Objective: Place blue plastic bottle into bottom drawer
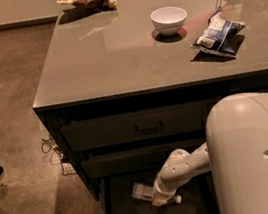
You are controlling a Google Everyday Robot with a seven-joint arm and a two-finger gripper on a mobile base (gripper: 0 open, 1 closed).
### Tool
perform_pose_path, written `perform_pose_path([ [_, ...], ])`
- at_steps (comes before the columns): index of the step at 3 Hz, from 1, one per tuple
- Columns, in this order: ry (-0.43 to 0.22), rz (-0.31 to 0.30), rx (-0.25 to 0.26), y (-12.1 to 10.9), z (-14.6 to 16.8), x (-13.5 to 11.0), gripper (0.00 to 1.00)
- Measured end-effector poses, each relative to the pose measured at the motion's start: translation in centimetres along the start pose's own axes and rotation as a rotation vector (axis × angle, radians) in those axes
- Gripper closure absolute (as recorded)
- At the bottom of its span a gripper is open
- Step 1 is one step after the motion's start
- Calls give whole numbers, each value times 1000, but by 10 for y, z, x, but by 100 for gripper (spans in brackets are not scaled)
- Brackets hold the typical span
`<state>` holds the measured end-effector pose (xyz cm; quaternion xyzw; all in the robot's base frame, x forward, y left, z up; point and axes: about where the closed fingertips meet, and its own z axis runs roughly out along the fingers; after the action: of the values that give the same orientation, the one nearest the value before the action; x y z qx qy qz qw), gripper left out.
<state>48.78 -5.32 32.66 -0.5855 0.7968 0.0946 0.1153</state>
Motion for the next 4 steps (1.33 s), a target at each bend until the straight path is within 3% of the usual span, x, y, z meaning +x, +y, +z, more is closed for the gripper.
perform_pose_path([
  [2, -130, -21, 11, -11, 67, 17, 100],
  [4, -162, 39, -33, -25, 121, 28, 100],
])
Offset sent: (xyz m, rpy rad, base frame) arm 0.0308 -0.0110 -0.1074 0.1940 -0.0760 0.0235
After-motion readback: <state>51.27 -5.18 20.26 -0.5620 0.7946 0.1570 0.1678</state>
